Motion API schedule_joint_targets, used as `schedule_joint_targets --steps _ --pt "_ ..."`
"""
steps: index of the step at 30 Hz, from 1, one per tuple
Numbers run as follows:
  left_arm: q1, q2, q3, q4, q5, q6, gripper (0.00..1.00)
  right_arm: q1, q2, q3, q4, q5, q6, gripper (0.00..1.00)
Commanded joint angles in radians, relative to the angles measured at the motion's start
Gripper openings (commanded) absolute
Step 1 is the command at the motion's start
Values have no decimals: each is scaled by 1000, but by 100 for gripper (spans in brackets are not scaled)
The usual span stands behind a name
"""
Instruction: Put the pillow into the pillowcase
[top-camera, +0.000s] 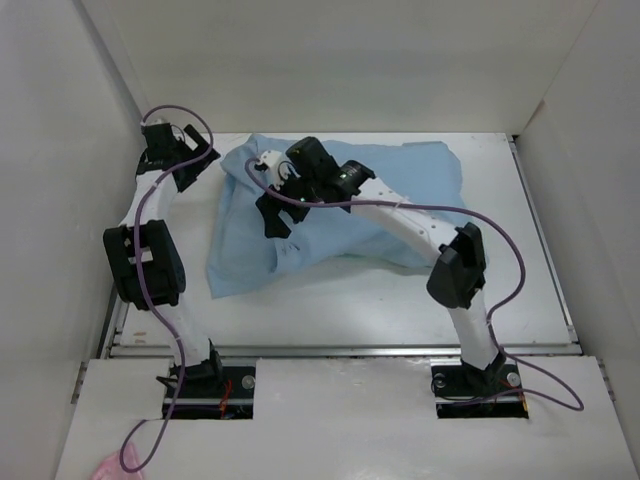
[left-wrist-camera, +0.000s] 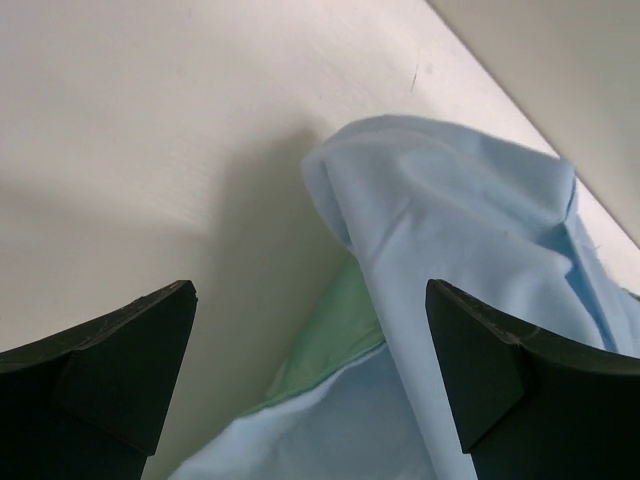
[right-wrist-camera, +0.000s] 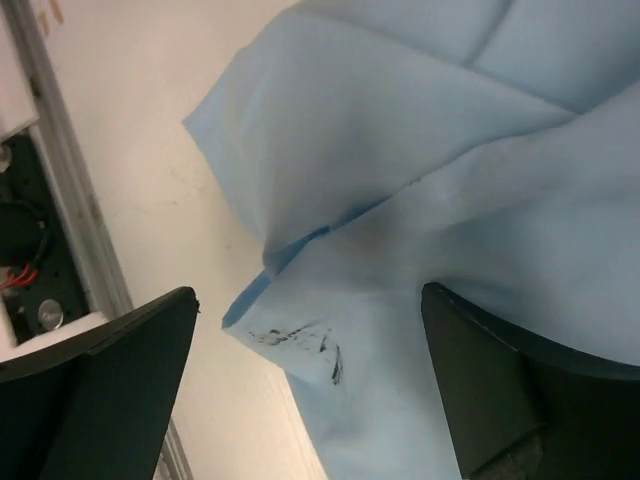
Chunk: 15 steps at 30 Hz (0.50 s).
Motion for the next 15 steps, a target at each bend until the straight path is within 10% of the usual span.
schedule_joint_targets --steps 1,4,15 --pt "12 34 110 9 52 40 100 10 -204 43 49 198 -35 100" --pt "12 81 176 9 101 51 100 -26 -328 -30 77 404 -35 100" --pt "-35 293 340 98 305 60 100 -569 -330 -123 98 275 217 100"
